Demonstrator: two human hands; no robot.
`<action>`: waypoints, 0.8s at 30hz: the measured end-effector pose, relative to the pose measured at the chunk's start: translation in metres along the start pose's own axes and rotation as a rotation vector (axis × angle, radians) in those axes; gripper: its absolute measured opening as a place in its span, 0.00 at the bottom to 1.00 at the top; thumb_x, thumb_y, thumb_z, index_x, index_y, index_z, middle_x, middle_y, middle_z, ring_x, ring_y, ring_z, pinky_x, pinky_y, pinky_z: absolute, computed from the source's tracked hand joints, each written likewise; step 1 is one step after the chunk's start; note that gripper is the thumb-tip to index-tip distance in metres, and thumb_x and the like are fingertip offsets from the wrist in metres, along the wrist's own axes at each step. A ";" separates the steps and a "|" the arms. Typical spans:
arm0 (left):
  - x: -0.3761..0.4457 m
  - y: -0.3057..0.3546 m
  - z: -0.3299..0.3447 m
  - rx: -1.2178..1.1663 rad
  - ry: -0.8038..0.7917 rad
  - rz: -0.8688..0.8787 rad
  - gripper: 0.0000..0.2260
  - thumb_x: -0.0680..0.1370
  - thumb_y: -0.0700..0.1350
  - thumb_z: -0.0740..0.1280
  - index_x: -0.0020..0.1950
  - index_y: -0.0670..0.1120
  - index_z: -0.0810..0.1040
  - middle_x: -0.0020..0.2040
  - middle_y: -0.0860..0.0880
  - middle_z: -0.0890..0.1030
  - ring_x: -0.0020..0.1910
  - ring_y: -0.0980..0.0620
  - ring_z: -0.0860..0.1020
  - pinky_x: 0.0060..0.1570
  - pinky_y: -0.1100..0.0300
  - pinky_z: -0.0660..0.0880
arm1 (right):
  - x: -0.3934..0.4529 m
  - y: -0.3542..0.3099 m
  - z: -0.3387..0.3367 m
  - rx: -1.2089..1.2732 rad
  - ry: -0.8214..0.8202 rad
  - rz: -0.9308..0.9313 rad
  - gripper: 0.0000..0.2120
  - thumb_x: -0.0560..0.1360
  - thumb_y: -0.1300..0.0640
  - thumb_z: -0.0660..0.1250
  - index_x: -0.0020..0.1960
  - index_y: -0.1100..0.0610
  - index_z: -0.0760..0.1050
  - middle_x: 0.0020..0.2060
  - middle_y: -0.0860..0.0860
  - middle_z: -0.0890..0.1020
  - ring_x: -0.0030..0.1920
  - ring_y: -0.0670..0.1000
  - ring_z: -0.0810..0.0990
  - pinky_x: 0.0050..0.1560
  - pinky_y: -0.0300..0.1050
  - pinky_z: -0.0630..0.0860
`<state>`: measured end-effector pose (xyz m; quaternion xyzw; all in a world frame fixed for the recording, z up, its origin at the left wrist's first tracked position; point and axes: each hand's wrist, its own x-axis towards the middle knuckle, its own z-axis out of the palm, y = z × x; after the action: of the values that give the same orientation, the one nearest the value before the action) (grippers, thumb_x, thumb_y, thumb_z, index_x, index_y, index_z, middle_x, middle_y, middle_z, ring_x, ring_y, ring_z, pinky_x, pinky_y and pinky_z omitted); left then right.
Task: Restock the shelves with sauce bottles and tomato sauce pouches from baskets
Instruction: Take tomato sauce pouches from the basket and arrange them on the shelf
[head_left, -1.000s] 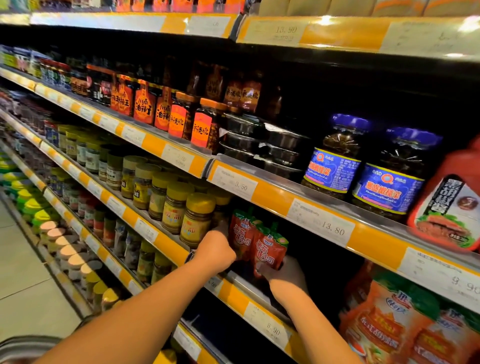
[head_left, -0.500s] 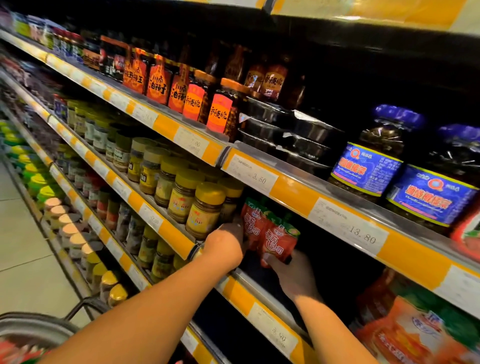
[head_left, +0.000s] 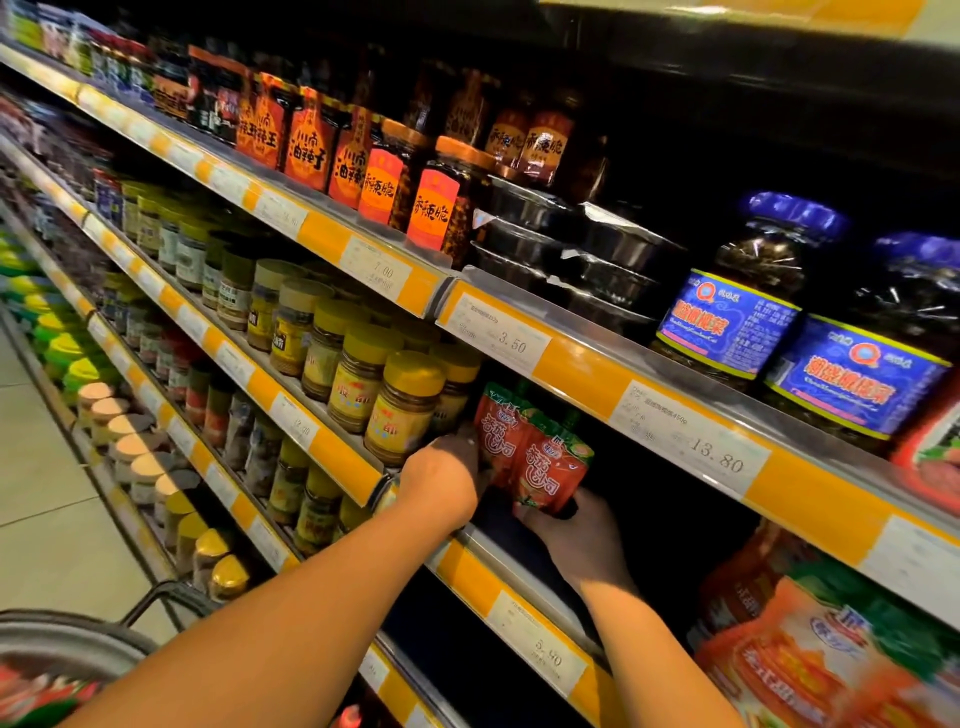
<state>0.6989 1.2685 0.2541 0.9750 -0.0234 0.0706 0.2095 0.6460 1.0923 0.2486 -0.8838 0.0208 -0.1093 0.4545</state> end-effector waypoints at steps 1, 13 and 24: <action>-0.001 0.000 -0.001 -0.006 -0.003 -0.005 0.23 0.83 0.60 0.64 0.72 0.48 0.69 0.67 0.44 0.78 0.65 0.41 0.78 0.57 0.47 0.79 | 0.000 0.000 0.000 0.013 -0.002 0.006 0.13 0.71 0.52 0.81 0.47 0.42 0.77 0.45 0.37 0.82 0.46 0.37 0.78 0.42 0.35 0.70; -0.012 -0.007 -0.012 -0.096 -0.008 0.049 0.18 0.82 0.55 0.67 0.66 0.44 0.75 0.62 0.42 0.80 0.60 0.41 0.80 0.54 0.50 0.78 | -0.018 -0.013 -0.021 0.065 -0.048 0.181 0.38 0.67 0.47 0.83 0.72 0.48 0.71 0.66 0.49 0.80 0.63 0.52 0.79 0.61 0.51 0.75; -0.158 -0.085 -0.044 -0.547 0.183 0.169 0.23 0.84 0.54 0.64 0.79 0.58 0.65 0.73 0.62 0.70 0.72 0.61 0.69 0.71 0.58 0.70 | -0.084 -0.041 -0.028 -0.147 0.073 0.020 0.30 0.78 0.48 0.73 0.77 0.48 0.67 0.70 0.48 0.75 0.68 0.53 0.75 0.66 0.51 0.75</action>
<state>0.5434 1.3664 0.2364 0.8664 -0.1039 0.1663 0.4592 0.5557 1.1055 0.2828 -0.9098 0.0541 -0.1354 0.3886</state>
